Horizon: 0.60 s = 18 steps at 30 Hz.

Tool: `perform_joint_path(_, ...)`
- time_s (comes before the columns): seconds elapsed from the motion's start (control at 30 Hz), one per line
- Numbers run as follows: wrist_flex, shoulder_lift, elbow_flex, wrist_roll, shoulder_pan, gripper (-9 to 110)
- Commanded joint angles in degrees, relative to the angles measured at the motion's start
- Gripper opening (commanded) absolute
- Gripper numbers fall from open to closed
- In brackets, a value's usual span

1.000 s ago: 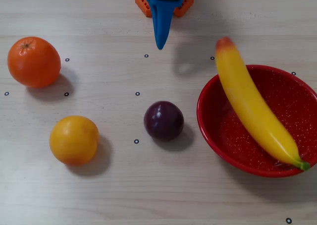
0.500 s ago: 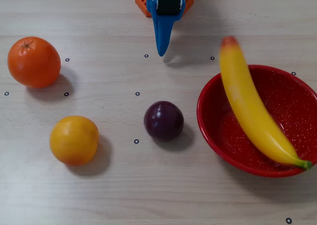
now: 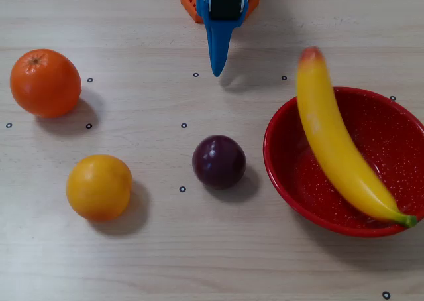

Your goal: Put banana in the red bowl.

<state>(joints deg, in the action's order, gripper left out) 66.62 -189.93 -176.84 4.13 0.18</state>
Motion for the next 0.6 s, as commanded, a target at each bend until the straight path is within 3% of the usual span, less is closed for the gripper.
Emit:
perform_joint_path(0.0, -2.4, -0.9, -1.1, -1.1, -1.1, 0)
perform_joint_path(0.57, -2.4, -0.9, -1.1, -1.2, -1.1, 0)
